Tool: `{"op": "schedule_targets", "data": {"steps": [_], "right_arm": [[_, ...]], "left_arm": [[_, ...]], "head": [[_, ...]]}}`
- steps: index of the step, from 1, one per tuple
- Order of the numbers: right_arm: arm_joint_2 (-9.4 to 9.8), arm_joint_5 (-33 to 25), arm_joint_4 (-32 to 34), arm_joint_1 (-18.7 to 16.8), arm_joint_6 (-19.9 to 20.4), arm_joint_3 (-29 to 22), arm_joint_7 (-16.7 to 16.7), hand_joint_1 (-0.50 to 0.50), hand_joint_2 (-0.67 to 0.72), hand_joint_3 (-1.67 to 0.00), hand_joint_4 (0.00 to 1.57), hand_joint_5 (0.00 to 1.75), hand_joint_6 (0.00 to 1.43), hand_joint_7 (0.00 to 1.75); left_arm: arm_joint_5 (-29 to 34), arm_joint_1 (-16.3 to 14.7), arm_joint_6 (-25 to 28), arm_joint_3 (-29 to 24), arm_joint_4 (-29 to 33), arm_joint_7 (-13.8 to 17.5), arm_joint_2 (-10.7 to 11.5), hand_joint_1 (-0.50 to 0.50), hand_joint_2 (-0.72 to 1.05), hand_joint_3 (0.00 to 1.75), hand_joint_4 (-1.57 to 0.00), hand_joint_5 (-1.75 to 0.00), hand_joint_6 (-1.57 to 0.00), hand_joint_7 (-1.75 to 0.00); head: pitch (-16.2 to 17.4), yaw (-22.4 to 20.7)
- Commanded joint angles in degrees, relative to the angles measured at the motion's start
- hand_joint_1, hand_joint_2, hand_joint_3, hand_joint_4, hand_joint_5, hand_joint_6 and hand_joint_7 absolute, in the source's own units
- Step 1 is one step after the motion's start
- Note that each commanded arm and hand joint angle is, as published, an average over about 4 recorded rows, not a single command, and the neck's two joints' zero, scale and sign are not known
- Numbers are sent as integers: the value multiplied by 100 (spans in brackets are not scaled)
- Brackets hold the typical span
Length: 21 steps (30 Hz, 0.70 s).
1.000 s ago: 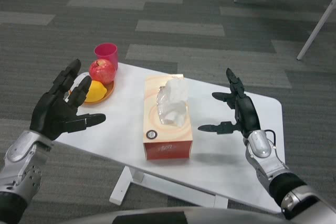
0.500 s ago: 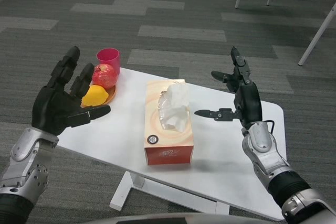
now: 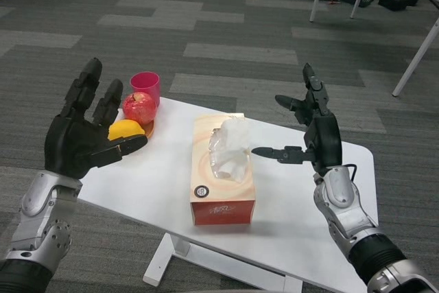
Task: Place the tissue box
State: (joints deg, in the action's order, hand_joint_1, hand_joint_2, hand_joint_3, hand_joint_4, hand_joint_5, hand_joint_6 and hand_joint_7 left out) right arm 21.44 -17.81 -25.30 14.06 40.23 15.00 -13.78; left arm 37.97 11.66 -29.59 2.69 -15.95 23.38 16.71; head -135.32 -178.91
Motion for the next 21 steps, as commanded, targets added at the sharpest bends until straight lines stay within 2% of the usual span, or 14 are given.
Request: {"op": "schedule_targets", "data": {"steps": [1, 3, 7, 13, 21], "right_arm": [[-22, -21, 67, 73, 132, -85, -57, -33, -27, -24, 28, 56, 0, 7], [-6, -21, 76, 80, 167, -92, -72, -33, -24, -24, 26, 51, 0, 7], [35, -21, 76, 88, 235, -94, -92, -44, -5, -24, 2, 0, 0, 2], [123, -12, 59, 80, 310, -83, -103, -46, 19, -16, 0, 0, 0, 0], [290, -8, 61, 51, 503, -48, -250, -42, 27, -16, 0, 0, 0, 0]], "left_arm": [[-72, 135, -150, -69, 13, -26, -69, 50, 87, 7, 0, -10, 0, 0], [-123, 148, -166, -60, 13, -35, -71, 50, 87, 2, 0, -10, 0, 0], [-193, 174, -186, -1, 13, -53, -73, 50, 85, 0, 0, -10, 0, 0], [-307, 308, -203, 107, -13, -61, -117, 50, 87, 0, 0, -10, 0, 0], [-411, 370, -205, 197, -48, -68, -205, 50, 87, 0, 0, -10, 0, 0]], "head": [[-73, -61], [-107, -76], [-232, -48], [-336, -9], [-416, -44]]}}
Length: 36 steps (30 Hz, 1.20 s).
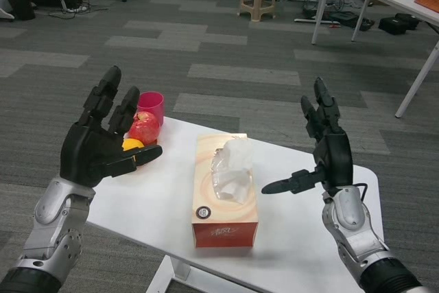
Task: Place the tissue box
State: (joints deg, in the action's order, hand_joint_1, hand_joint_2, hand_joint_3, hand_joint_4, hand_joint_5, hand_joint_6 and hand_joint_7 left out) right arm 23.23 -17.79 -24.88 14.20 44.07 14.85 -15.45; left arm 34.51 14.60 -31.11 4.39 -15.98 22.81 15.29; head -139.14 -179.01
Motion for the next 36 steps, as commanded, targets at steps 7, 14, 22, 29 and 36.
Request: {"op": "schedule_targets", "data": {"steps": [7, 14, 22, 29, 36], "right_arm": [[191, -12, 97, -5, 128, -4, -107, -38, 28, -16, 0, 0, 0, 0], [178, -23, 80, -3, 130, -26, -92, -33, 34, -4, 0, 0, 0, 0], [24, -14, 27, 17, 145, -52, -10, -29, 41, 0, 0, 0, 0, 0], [-88, -23, -8, 72, 139, -68, -2, -29, 38, 0, 0, 0, 0, 0], [-196, -23, -116, 169, 145, -90, 40, -29, 36, 0, 0, 0, 0, 0]], "left_arm": [[-153, 87, -97, 86, -74, -31, -103, 50, 87, 0, 0, -10, 0, 0], [-157, 137, -123, 114, -81, -42, -142, 50, 87, 4, 0, -10, 0, 0], [-155, 201, -114, 92, -102, -71, -149, 50, 87, 2, 0, -10, 0, 0], [-76, 284, -97, 136, -190, -93, -129, 50, 87, 2, 0, -10, 0, 0], [-30, 366, -95, 156, -267, -93, -96, 50, 87, 0, 0, -10, 0, 0]], "head": [[-61, -113], [-100, -184], [-120, -197], [-273, -132], [-343, -112]]}}
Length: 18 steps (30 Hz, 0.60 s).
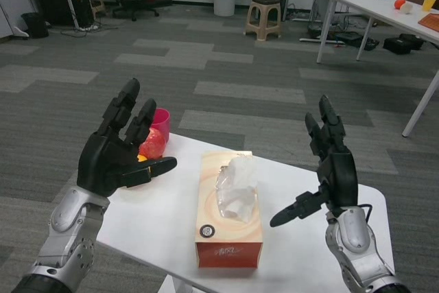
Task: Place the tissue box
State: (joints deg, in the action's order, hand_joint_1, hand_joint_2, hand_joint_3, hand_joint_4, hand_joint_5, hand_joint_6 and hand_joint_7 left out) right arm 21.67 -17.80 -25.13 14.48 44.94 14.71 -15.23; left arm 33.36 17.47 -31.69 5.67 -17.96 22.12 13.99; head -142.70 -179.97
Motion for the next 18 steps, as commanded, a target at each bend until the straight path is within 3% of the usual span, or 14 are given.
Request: {"op": "schedule_targets", "data": {"steps": [1, 10, 11, 15, 18], "right_arm": [[-53, -21, -111, 156, 58, -73, 29, -29, 38, 0, 0, 0, 0, 0], [-158, -17, -238, 244, 76, -91, 90, -32, 41, 0, 0, 0, 0, 0], [-163, -15, -273, 266, 91, -95, 90, -33, 41, 0, 0, 0, 0, 0], [-200, -19, -386, 340, 140, -104, 90, -33, 41, 0, 0, 0, 0, 0], [-222, -17, -434, 389, 146, -102, 90, -33, 41, 0, 0, 0, 0, 0]], "left_arm": [[91, 90, -35, 35, -80, -24, 42, 50, 87, 0, 0, -10, 0, 0], [166, 224, -55, 105, -239, -24, 106, 50, 87, 9, 0, -10, 0, 0], [181, 239, -57, 112, -252, -26, 115, 50, 78, 7, 0, -13, 0, 0], [331, 290, -57, 151, -280, -33, 148, 50, -35, 0, 0, -21, 0, 0], [375, 318, -61, 171, -320, -79, 148, 50, -61, 0, 0, -21, 0, 0]], "head": [[35, -18], [87, -32], [90, -39], [8, -96], [-67, -155]]}}
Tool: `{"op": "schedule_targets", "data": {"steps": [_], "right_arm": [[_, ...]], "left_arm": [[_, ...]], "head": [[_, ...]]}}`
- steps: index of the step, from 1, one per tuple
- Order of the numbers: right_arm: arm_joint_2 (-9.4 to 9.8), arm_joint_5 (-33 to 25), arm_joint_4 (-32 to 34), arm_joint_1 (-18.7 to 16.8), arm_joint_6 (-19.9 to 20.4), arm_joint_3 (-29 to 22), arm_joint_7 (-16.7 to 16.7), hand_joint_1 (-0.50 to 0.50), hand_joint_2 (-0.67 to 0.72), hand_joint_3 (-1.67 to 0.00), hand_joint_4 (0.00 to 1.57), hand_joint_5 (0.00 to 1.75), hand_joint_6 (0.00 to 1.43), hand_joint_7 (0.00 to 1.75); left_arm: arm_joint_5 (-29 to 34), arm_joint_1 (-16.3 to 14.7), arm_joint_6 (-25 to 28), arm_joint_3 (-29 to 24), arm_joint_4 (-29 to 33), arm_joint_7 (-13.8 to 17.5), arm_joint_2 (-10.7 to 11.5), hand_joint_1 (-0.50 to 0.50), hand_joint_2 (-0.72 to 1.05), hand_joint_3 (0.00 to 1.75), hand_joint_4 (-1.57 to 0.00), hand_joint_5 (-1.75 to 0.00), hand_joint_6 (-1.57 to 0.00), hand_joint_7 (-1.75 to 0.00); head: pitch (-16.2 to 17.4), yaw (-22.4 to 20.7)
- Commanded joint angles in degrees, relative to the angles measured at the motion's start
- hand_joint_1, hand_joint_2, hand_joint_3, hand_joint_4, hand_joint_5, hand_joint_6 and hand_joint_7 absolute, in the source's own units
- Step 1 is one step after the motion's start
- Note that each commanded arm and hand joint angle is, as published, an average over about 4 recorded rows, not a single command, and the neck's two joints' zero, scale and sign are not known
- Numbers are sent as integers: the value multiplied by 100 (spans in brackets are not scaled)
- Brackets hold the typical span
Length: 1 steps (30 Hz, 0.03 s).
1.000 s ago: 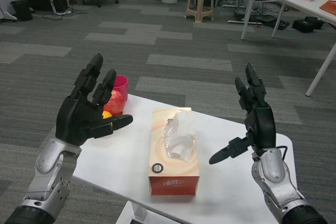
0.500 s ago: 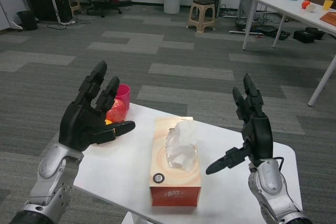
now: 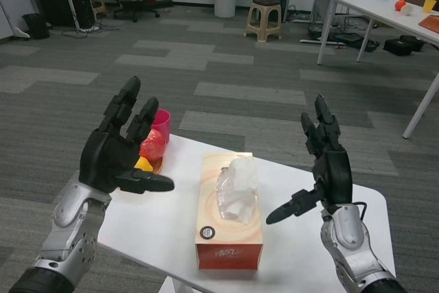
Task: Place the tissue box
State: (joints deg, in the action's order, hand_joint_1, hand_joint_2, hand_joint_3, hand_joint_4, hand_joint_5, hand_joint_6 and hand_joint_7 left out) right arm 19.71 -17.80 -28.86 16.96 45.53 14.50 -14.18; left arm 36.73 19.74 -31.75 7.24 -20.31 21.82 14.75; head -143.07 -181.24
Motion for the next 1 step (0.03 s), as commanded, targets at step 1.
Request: {"op": "schedule_targets", "data": {"steps": [1], "right_arm": [[-29, -16, -68, 150, 88, -79, -15, -33, 41, 0, 0, 0, 0, 0]], "left_arm": [[36, 95, -57, 14, -93, -64, 69, 50, -64, 0, 0, -21, 0, 0]], "head": [[-47, -42]]}}
